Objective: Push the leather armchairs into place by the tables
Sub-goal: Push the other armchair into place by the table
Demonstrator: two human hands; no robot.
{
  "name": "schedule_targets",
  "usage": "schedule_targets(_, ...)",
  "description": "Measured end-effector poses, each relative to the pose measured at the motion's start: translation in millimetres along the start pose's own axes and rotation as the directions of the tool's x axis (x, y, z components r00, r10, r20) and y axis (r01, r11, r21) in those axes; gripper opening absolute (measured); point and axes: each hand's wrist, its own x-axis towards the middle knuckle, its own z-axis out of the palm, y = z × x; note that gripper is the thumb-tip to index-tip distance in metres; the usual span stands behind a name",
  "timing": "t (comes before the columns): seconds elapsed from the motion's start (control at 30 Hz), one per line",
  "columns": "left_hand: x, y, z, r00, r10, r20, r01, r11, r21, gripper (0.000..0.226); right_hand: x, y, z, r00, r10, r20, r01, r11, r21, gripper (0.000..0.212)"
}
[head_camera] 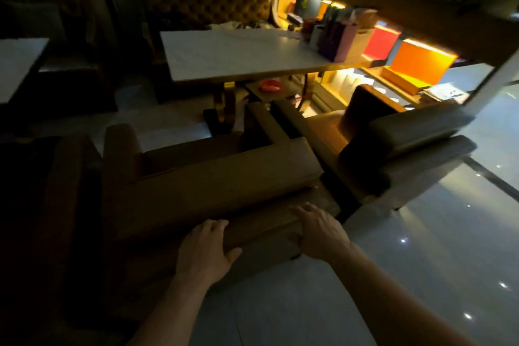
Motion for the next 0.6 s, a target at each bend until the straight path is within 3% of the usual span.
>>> schedule_targets(0.27, 41, 185, 19, 0.999, 0.042, 0.005, -0.042, 0.999, -0.015, 0.078, -26, 180, -56, 0.997, 0.058, -0.057, -0.053, 0.996, 0.075, 0.062)
schedule_targets(0.6, 108, 357, 72, 0.998, 0.061, 0.018, -0.060, 0.996, -0.065, 0.077, -13, 379, -76, 0.992, 0.127, -0.004, -0.125, 0.981, 0.146, 0.069)
